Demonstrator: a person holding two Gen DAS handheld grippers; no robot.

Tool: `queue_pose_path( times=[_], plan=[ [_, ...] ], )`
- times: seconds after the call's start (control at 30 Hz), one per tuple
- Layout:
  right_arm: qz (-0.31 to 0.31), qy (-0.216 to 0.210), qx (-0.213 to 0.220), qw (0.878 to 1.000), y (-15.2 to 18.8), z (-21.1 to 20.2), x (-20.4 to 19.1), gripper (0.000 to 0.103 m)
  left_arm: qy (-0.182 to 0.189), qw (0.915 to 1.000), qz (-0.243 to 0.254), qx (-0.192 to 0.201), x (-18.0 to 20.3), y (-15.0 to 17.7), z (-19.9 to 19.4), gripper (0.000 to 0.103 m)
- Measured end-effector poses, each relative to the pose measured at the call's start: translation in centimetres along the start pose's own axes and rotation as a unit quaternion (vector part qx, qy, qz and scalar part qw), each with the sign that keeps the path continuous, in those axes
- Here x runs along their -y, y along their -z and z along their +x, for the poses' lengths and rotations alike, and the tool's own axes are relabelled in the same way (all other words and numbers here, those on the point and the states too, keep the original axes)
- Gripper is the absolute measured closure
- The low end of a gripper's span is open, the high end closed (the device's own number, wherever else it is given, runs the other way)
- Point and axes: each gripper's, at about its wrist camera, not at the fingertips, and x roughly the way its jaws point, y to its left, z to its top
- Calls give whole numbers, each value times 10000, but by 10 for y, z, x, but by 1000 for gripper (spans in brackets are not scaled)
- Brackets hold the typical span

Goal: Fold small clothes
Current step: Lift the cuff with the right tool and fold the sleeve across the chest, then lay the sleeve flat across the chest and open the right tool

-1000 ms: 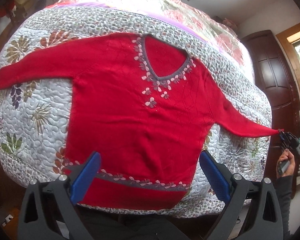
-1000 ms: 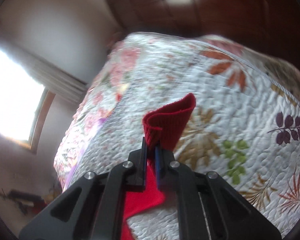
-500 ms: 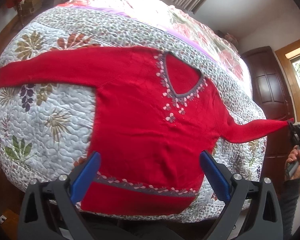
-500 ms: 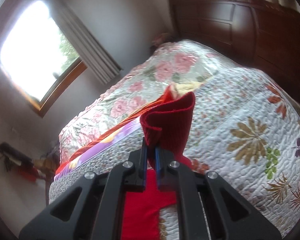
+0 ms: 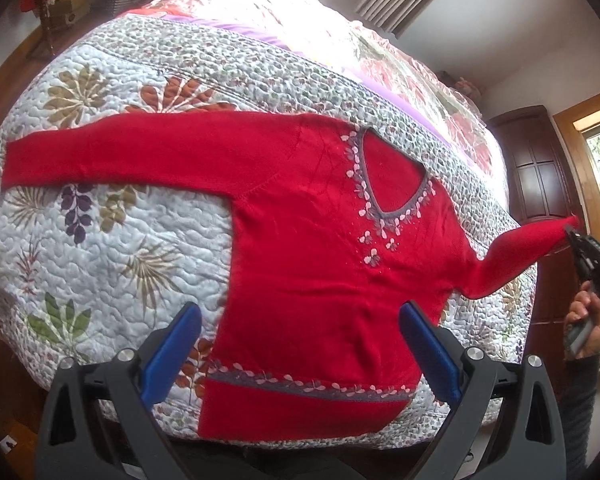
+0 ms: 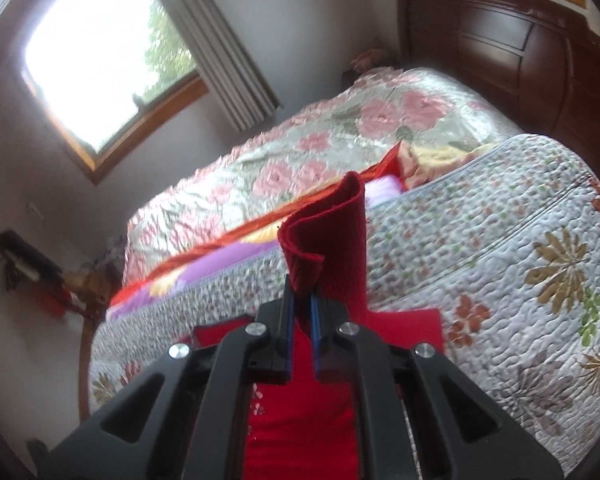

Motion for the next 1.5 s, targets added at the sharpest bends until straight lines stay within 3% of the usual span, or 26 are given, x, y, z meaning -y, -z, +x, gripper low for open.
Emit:
queue_pose_path(
  times=[0.17, 0.4, 0.57, 0.67, 0.73, 0.83, 1.0, 1.07, 1.23, 1.43, 1.47, 1.5],
  plan=[
    [-347, 234, -403, 9983, 39, 51, -36, 98, 145, 9997, 178, -86, 4, -21, 11, 4],
    [-1040, 636, -986, 9876, 111, 137, -87, 98, 748, 9952, 488, -390, 23, -52, 47, 4],
    [-1642, 898, -1436, 9718, 171, 192, -113, 98, 1392, 9862, 596, -675, 36, -78, 85, 4],
    [-1999, 961, -1764, 9590, 204, 217, -122, 96, 1831, 9778, 385, -947, 41, -91, 116, 4],
    [-2206, 986, -1980, 9500, 222, 224, -126, 83, 2077, 9710, 274, -1148, 46, -97, 139, 4],
    [-2231, 898, -2082, 9480, 233, 212, -123, 64, 2406, 9603, 185, -1402, 58, -105, 174, 4],
    [-1580, 686, -2354, 9565, 237, 160, -97, 60, 2969, 9362, -195, -1870, 81, -111, 238, 4],
    [-1344, 679, -2451, 9577, 244, 132, -87, 60, 3034, 9288, -371, -2093, 93, -111, 267, 4],
    [-844, 709, -2558, 9604, 264, 68, -67, 54, 2802, 9273, -407, -2450, 120, -101, 317, 4],
    [-407, 676, -2578, 9630, 276, 30, -60, 54, 2467, 9342, -360, -2552, 140, -91, 335, 7],
    [-364, 662, -2552, 9639, 277, 25, -60, 54, 2432, 9359, -335, -2526, 143, -91, 333, 12],
    [-324, 650, -2524, 9649, 276, 23, -62, 54, 2395, 9371, -272, -2524, 145, -91, 332, 39]
  ],
)
